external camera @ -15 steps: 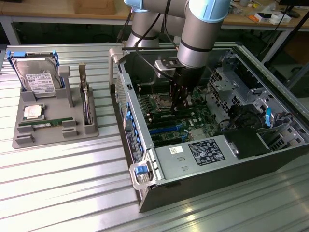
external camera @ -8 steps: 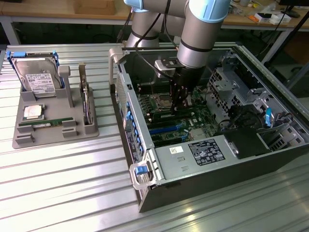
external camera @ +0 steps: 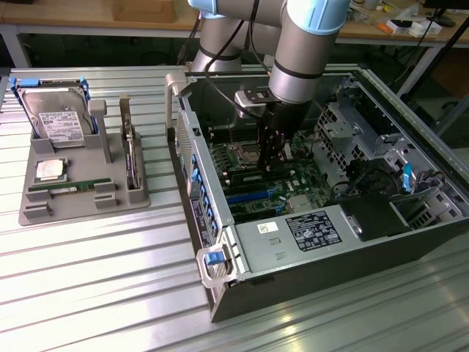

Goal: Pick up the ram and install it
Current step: 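Insert the ram into the slot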

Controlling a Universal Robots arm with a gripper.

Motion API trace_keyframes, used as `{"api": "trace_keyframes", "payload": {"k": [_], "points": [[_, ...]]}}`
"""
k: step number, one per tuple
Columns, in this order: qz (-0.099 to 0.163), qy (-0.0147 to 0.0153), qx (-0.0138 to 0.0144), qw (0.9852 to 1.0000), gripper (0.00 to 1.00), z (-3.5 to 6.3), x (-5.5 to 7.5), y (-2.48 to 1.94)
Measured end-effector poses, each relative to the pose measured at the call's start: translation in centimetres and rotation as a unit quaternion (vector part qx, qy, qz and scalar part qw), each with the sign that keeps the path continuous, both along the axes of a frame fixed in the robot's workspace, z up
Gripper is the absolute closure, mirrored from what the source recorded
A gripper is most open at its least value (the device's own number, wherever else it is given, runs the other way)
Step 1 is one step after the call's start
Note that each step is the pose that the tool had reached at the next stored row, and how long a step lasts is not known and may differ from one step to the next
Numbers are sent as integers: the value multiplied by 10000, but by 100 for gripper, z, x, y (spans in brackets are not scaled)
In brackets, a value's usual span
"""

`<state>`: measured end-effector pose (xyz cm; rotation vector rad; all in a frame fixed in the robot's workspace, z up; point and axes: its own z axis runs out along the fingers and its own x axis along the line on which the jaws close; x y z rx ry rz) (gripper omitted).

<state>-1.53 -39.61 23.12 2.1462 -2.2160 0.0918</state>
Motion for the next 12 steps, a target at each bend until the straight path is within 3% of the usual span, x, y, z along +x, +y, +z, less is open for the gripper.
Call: {"api": "trace_keyframes", "payload": {"k": [12], "points": [[-51,0,0,10000,67,0,0,0]]}}
